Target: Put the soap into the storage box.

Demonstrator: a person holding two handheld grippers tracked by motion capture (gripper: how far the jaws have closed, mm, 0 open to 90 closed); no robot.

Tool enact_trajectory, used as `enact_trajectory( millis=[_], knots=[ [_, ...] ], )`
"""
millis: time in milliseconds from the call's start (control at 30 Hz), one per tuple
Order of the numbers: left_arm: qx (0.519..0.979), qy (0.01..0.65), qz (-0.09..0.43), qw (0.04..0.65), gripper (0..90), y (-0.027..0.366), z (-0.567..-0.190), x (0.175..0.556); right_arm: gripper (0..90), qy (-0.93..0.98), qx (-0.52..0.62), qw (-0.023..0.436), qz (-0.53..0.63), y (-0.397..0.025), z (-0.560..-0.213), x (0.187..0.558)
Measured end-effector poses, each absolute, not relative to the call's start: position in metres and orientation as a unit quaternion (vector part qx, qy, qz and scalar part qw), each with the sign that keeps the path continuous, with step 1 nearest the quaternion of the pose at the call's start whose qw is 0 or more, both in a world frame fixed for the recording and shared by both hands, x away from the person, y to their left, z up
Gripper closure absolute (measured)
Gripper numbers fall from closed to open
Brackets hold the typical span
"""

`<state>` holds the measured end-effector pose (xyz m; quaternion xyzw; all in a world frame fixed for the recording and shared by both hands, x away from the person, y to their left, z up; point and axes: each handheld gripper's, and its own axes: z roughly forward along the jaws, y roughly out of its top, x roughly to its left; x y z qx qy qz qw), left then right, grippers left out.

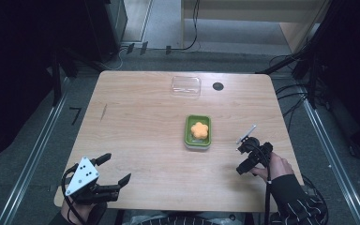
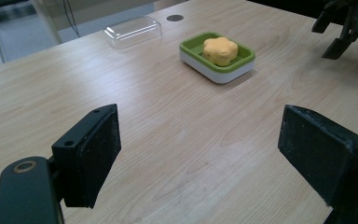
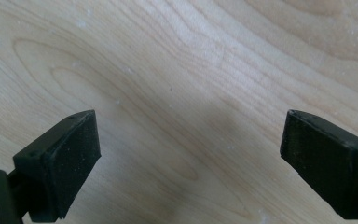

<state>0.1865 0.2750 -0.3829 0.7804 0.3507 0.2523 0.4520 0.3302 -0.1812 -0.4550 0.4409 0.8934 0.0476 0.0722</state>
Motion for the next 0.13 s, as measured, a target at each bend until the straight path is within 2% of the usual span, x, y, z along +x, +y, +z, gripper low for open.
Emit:
enact_trajectory(
  millis=[133],
  knots=[
    [0.783,0.349,0.251,0.449,13.5,0.2737,-0.3828,0.1880,5.1,0.894,0.439,0.075,0.051,-0.1844,-0.4550,0.3284]
  ],
)
